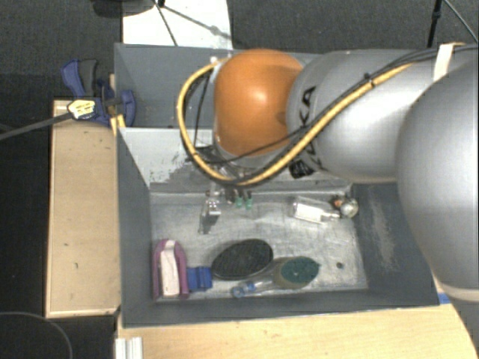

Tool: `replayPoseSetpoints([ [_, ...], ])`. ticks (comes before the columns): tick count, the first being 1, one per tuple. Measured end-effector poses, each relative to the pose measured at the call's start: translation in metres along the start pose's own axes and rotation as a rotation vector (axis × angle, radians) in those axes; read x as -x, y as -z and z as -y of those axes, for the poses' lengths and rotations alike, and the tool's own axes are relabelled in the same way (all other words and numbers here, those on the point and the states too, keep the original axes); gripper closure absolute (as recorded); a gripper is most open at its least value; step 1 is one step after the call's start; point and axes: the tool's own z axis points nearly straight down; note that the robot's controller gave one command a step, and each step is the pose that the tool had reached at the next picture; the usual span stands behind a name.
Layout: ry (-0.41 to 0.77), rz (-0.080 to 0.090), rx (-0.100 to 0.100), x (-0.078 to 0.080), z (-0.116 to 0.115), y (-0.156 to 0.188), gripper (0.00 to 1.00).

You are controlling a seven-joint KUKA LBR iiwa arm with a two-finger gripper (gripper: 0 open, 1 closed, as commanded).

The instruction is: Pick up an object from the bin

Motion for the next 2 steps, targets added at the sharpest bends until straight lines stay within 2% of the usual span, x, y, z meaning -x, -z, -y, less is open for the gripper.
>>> replayPoseSetpoints([
  [1,0.126,-0.01,-0.004,-0.086,0.037,-0.045,0.0],
  [2,0.177,0.001,0.001,-0.07,0.102,-0.123,0.0],
])
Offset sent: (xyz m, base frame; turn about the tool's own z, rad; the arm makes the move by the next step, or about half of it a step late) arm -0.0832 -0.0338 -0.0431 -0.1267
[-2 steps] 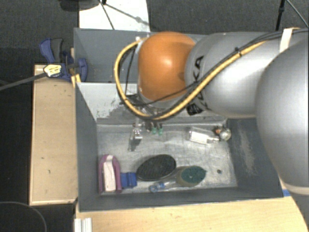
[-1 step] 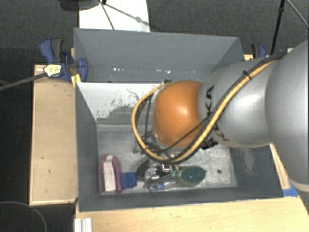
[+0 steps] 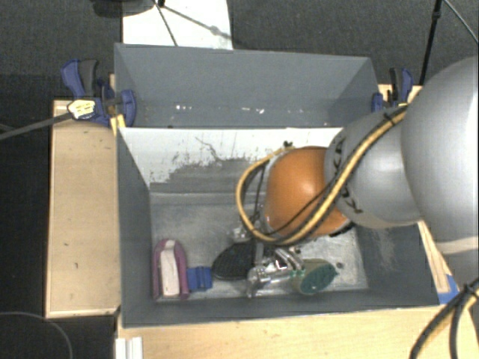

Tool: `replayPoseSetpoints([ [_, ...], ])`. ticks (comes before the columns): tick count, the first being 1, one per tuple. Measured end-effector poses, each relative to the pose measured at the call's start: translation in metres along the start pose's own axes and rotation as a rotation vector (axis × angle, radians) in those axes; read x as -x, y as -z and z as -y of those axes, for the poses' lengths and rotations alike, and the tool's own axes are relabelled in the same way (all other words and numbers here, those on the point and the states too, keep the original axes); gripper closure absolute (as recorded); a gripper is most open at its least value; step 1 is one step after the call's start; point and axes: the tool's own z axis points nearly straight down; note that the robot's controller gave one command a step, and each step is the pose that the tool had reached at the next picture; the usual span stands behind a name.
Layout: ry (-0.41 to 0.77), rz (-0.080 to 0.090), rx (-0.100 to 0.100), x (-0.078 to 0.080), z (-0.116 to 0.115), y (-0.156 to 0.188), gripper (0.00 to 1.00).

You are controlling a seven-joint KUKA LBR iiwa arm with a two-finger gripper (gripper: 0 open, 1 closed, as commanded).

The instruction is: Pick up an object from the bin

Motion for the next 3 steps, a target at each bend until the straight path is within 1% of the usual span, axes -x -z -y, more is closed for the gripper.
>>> replayPoseSetpoints([
  [1,0.208,0.003,-0.003,0.052,0.02,0.044,0.0],
  [2,0.181,-0.005,0.0,0.032,-0.016,0.044,0.0],
  [3,0.353,-0.002,-0.001,0.037,-0.012,0.003,0.0],
])
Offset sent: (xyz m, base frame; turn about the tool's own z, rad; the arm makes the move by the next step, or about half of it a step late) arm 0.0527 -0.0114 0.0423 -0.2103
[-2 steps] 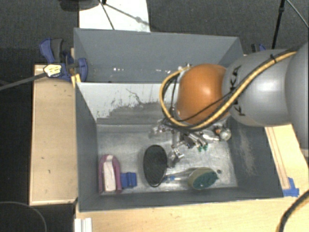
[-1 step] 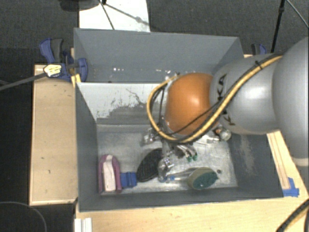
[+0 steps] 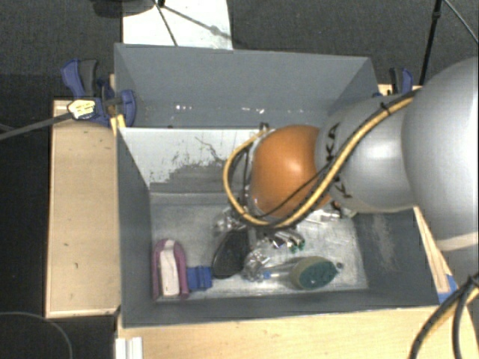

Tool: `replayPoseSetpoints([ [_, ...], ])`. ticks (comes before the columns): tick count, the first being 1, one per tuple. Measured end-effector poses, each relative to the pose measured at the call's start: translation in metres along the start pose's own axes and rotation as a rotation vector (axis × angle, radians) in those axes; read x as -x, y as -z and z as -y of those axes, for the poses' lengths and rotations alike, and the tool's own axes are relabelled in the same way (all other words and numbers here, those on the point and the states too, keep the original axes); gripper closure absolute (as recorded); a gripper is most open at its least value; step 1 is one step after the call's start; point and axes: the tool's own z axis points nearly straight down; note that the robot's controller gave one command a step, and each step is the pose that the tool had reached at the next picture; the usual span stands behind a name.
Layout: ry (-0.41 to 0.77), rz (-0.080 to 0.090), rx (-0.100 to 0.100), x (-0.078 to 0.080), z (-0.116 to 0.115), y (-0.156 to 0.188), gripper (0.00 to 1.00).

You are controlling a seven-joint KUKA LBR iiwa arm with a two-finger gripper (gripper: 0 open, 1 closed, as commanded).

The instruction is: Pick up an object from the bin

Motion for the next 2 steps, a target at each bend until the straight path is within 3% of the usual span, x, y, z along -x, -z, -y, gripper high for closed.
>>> replayPoseSetpoints([
  [1,-0.006,0.004,0.0,0.002,0.0,0.002,1.0],
  [2,0.299,0.006,-0.003,0.014,0.008,0.148,1.0],
])
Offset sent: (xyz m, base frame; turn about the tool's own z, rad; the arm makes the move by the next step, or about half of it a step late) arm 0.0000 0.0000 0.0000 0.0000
